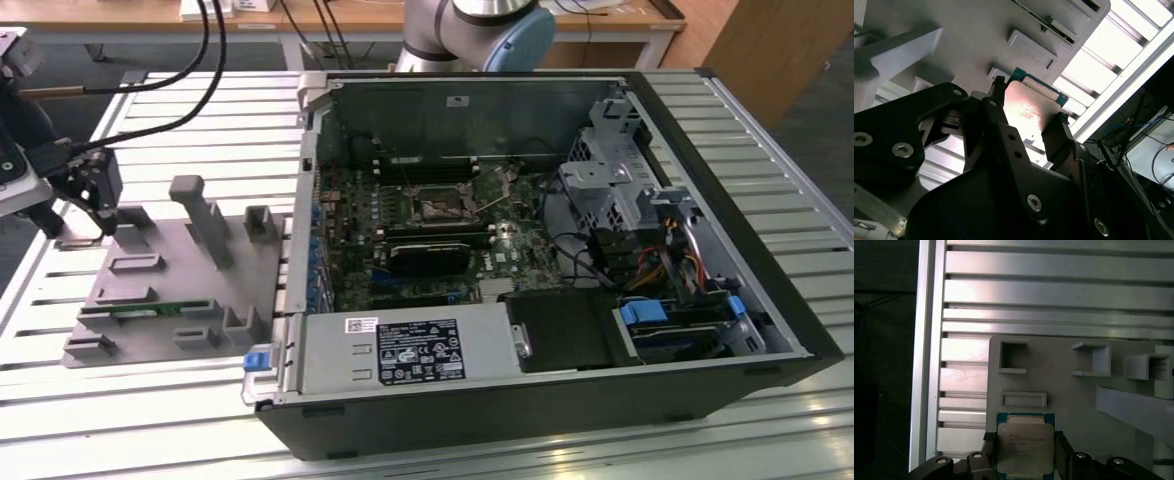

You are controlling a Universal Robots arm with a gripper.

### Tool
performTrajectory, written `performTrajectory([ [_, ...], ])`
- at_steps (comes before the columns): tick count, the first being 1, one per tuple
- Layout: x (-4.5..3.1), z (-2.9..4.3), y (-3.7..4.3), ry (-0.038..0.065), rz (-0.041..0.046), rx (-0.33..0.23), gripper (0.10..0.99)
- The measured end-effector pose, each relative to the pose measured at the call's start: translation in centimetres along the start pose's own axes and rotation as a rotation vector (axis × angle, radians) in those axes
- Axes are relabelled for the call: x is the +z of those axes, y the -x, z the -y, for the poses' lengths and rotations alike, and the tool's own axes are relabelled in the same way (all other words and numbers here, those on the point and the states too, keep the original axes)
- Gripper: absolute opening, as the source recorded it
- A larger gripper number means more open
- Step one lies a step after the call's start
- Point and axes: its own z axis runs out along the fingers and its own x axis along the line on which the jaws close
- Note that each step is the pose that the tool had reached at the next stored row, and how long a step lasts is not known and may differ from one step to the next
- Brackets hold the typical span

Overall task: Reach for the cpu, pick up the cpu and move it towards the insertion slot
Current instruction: 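Pick up the cpu and move it towards the insertion slot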

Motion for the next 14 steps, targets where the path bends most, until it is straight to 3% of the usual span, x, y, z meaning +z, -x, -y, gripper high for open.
performTrajectory([
  [14, -1.50, -0.06, -0.01, 0.000, 0.0000, 0.000, 0.545],
])
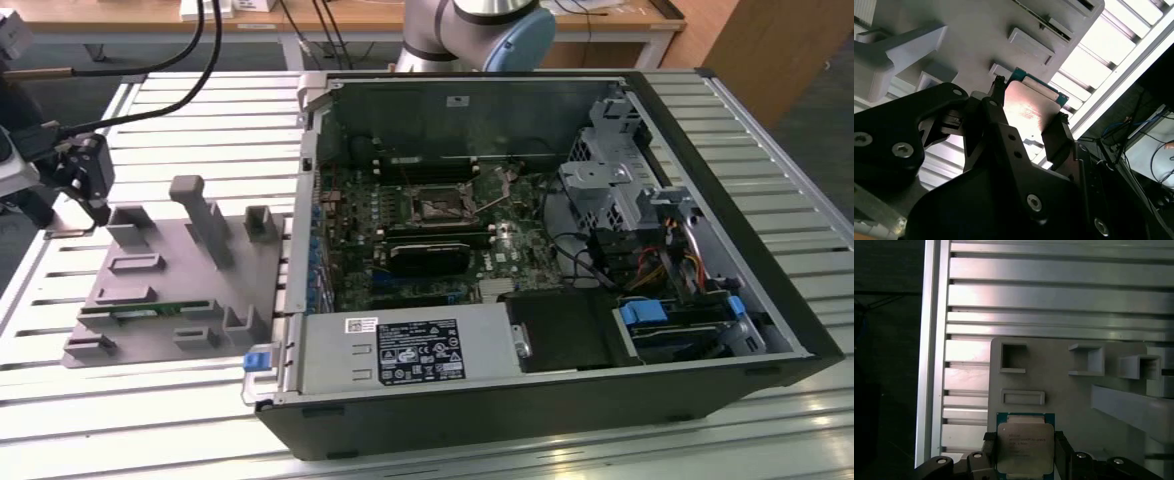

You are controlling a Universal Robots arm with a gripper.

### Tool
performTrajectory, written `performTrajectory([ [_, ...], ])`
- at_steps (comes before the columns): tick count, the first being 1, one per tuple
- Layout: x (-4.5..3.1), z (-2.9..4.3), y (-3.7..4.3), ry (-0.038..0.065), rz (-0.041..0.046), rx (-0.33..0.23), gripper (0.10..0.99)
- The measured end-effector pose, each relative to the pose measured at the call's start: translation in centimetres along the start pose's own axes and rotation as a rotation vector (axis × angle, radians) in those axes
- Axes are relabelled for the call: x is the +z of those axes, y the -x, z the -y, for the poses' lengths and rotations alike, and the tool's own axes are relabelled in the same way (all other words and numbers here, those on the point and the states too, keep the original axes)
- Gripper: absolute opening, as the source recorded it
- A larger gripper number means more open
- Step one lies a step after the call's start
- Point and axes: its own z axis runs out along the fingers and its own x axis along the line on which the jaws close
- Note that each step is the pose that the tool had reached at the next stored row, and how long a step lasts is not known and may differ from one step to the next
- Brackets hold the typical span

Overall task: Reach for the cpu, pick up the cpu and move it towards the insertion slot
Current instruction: 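Pick up the cpu and move it towards the insertion slot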

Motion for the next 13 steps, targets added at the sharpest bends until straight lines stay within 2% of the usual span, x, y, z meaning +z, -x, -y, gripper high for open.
performTrajectory([
  [4, -0.46, -0.02, 0.00, 0.000, -0.0001, 0.000, 0.545],
  [13, -2.24, -0.14, 0.00, 0.000, 0.0000, 0.001, 0.545],
])
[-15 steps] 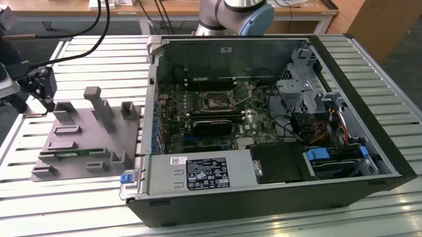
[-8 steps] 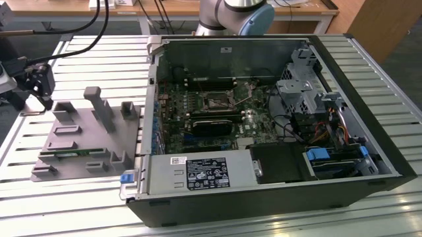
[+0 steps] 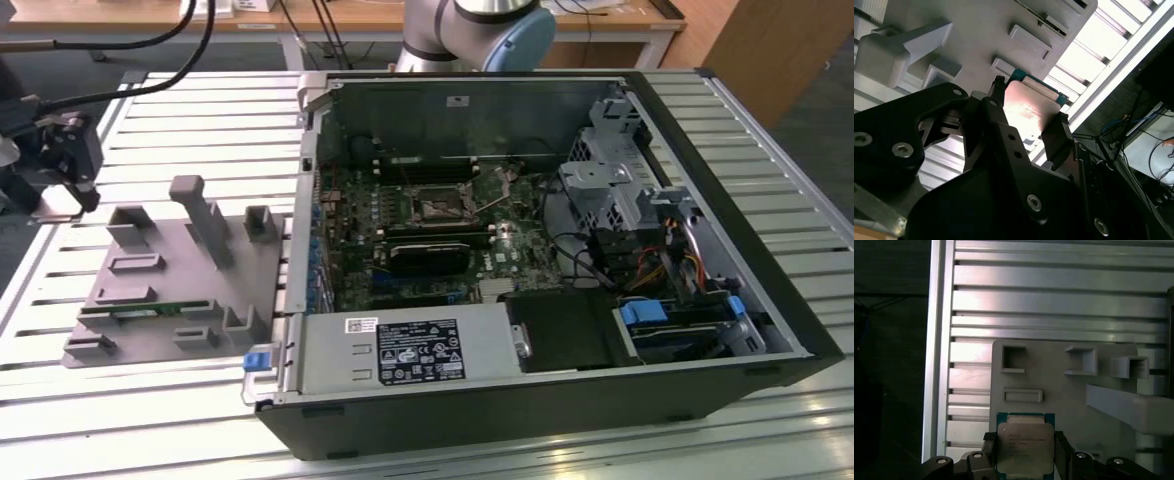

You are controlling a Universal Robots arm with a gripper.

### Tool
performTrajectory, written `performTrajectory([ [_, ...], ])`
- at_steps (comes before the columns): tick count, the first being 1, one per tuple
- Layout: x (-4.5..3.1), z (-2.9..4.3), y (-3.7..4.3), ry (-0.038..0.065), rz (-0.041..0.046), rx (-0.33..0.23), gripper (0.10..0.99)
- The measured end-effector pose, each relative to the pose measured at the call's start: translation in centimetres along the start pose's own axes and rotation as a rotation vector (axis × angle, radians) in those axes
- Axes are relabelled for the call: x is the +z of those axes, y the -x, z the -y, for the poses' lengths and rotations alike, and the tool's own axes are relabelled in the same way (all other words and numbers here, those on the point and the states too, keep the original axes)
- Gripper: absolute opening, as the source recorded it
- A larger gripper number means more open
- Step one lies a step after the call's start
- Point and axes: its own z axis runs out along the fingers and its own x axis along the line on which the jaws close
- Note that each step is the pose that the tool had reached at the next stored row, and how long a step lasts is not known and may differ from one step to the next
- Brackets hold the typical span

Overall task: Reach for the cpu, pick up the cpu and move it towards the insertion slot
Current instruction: 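Pick up the cpu and move it towards the insertion slot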

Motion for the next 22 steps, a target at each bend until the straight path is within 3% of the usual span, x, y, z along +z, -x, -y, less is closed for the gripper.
performTrajectory([
  [12, -1.75, -0.15, 0.00, 0.000, 0.0000, 0.001, 0.545],
  [22, -3.68, -0.40, 0.00, 0.000, 0.0000, 0.002, 0.545],
])
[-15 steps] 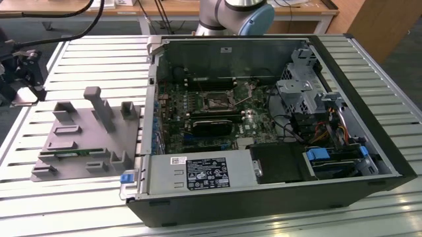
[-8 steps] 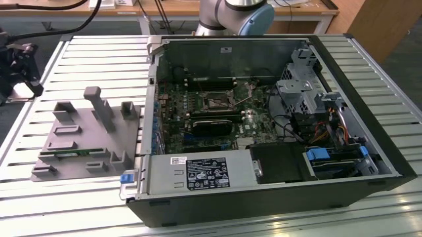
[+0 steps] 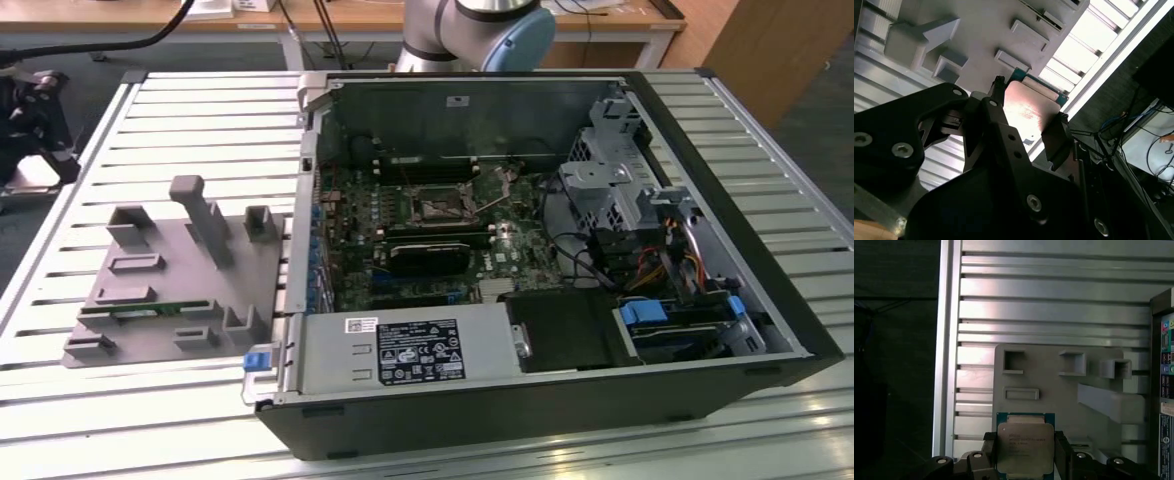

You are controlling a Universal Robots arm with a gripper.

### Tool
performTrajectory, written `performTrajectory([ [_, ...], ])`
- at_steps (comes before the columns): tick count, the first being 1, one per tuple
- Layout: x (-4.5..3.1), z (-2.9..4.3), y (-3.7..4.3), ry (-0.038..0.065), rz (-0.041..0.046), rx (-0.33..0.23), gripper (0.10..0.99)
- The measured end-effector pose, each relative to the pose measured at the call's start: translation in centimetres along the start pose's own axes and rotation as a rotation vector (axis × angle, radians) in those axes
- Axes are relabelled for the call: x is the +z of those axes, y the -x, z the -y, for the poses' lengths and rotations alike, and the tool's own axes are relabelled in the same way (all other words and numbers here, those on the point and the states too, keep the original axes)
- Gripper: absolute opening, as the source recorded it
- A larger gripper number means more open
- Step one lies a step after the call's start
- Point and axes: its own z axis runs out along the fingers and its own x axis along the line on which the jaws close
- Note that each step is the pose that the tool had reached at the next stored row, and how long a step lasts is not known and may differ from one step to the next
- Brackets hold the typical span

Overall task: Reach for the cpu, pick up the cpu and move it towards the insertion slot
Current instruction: 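Pick up the cpu and move it towards the insertion slot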

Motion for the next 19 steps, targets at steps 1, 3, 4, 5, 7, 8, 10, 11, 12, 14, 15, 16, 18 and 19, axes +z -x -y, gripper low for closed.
performTrajectory([
  [1, -0.22, -0.02, 0.00, 0.000, 0.0000, 0.000, 0.545],
  [3, -0.63, -0.04, -0.01, 0.000, 0.0001, 0.000, 0.545],
  [4, -0.83, -0.05, 0.00, 0.000, 0.0000, 0.000, 0.545],
  [5, -1.05, -0.06, 0.00, 0.000, 0.0001, 0.001, 0.545],
  [7, -1.48, -0.10, -0.01, 0.000, 0.0000, 0.001, 0.545],
  [8, -1.69, -0.11, -0.01, 0.000, 0.0000, 0.001, 0.545],
  [10, -2.09, -0.14, -0.01, 0.000, 0.0000, 0.001, 0.545],
  [11, -2.30, -0.16, -0.01, 0.000, 0.0001, 0.001, 0.545],
  [12, -2.52, -0.18, -0.01, 0.000, 0.0001, 0.002, 0.545],
  [14, -2.93, -0.23, -0.01, 0.000, 0.0001, 0.002, 0.545],
  [15, -3.17, -0.25, -0.01, 0.000, 0.0000, 0.002, 0.545],
  [16, -3.40, -0.27, -0.01, 0.000, 0.0001, 0.002, 0.545],
  [18, -3.76, -0.30, 0.02, 0.000, 0.0001, 0.003, 0.545],
  [19, -3.93, -0.30, 0.08, 0.000, 0.0001, 0.003, 0.545],
])
